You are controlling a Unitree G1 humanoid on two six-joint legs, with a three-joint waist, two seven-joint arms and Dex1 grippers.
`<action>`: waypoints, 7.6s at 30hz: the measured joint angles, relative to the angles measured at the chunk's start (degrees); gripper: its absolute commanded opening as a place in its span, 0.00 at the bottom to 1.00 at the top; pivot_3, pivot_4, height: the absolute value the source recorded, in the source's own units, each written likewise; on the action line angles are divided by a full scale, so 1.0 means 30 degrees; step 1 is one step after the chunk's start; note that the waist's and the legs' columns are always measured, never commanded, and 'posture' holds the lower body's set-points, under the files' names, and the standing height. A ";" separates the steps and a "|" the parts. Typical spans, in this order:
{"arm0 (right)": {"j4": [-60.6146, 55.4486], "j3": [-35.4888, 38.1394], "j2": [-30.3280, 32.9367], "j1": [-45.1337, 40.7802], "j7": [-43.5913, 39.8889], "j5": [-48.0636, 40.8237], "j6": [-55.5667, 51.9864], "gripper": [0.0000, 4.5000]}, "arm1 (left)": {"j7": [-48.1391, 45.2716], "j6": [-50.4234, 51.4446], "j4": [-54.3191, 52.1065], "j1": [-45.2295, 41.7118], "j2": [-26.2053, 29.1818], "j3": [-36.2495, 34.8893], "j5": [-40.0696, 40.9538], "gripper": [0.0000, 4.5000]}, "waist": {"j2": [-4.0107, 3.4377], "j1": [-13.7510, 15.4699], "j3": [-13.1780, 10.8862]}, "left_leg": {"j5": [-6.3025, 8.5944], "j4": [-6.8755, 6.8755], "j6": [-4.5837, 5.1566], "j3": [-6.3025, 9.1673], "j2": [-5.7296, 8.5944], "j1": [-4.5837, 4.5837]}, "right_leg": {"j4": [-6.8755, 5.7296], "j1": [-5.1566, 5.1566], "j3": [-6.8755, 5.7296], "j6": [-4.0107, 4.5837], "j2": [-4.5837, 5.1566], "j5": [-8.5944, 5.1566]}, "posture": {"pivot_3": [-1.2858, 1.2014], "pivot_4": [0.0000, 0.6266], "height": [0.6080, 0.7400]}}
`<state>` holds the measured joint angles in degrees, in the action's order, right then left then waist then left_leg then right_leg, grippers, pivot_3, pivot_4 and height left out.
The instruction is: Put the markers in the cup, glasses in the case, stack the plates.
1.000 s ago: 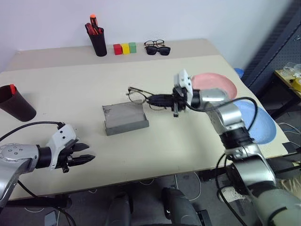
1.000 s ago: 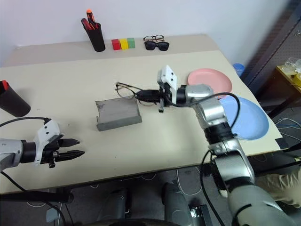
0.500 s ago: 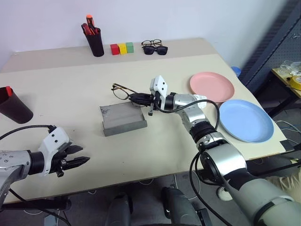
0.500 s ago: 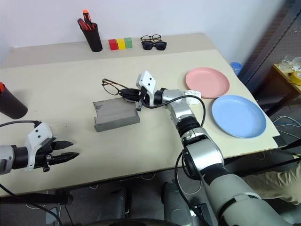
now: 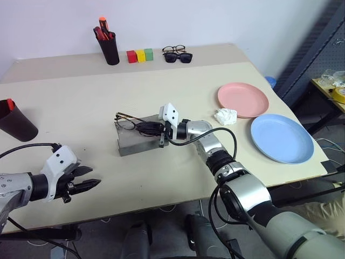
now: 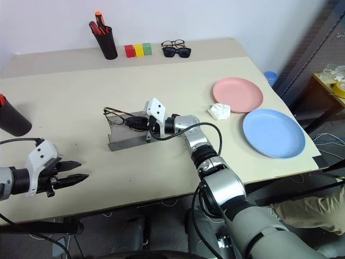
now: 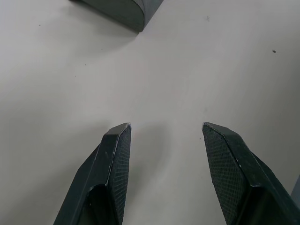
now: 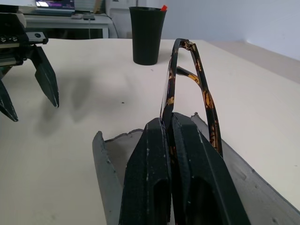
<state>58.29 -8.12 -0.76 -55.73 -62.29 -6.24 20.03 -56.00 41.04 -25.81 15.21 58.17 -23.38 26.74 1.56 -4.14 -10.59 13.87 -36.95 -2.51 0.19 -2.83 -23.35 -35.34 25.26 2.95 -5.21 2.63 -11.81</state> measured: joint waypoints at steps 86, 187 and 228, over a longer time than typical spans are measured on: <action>-2.2642 0.9452 1.3063 1.9533 1.0288 -0.2473 -1.5725 1.00 | -0.7840 -0.3932 1.0549 -1.9615 -0.9758 1.2978 -0.4858 0.99 | 0.0014 0.1090 0.0030 | -0.0001 -0.0145 0.0024 0.0066 0.0046 0.0070 | 0.0005 -0.0171 0.0044 -0.0044 -0.0041 -0.0030 | 0.52 0.24 1.00; -0.2717 0.3297 0.9542 0.4583 0.9382 0.1410 -0.5920 0.00 | 0.0596 -0.0951 0.6289 -1.6956 -0.9384 0.9368 -0.1171 1.00 | -0.0051 0.0523 -0.0012 | -0.0003 -0.0090 0.0024 0.0063 0.0060 0.0098 | 0.0019 -0.0207 0.0059 -0.0069 -0.0034 -0.0005 | 0.52 0.24 1.00; -1.8701 0.5672 1.2932 1.3237 0.4921 -0.3869 -1.0727 0.85 | 0.7069 -0.4973 0.5286 -1.0776 -1.0014 0.6011 -0.2408 1.00 | -0.0095 0.0713 -0.0029 | 0.0000 -0.0080 0.0019 0.0053 0.0062 0.0104 | 0.0032 -0.0211 0.0056 -0.0066 -0.0006 -0.0028 | 0.52 0.24 1.00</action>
<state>2.18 8.90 38.04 -16.02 -47.53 -17.84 -12.15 -34.79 26.12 -9.95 -17.12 28.13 -5.34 19.52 1.27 -2.00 -10.68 13.87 -37.19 -2.45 0.35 -2.65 -23.04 -35.24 24.62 3.12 -5.41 2.61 -11.89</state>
